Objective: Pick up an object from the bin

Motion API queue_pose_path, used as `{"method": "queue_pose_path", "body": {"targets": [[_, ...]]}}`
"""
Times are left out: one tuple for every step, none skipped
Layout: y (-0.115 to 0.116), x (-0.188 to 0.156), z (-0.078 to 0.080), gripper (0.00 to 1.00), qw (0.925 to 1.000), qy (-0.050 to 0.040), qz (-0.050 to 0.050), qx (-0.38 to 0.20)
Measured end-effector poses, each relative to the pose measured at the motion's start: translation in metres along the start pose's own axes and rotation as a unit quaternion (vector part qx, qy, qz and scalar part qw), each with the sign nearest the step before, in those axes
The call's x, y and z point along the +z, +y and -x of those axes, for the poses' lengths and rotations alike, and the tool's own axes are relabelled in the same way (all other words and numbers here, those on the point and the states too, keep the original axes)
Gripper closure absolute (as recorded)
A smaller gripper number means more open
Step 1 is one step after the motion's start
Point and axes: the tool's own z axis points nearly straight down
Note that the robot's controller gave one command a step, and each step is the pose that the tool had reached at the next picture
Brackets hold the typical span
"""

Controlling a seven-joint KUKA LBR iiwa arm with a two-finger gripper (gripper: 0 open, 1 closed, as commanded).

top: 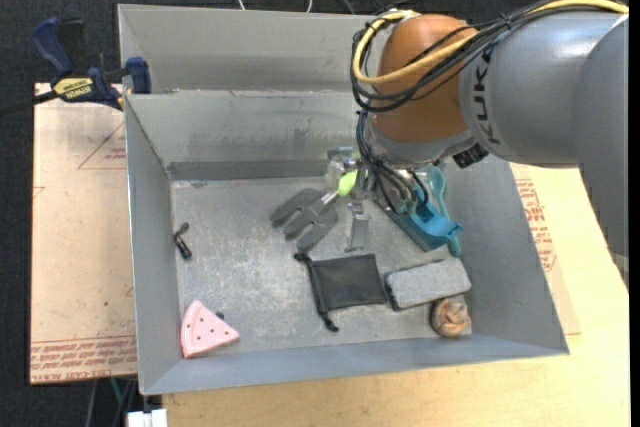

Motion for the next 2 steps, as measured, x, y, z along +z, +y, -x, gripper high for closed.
{"method": "queue_pose_path", "body": {"targets": [[0.000,-0.004,0.002,0.00,1.0000,-0.0035,0.000,0.000],[0.006,0.008,-0.002,0.00,0.9965,-0.0053,-0.001,-0.084]]}}
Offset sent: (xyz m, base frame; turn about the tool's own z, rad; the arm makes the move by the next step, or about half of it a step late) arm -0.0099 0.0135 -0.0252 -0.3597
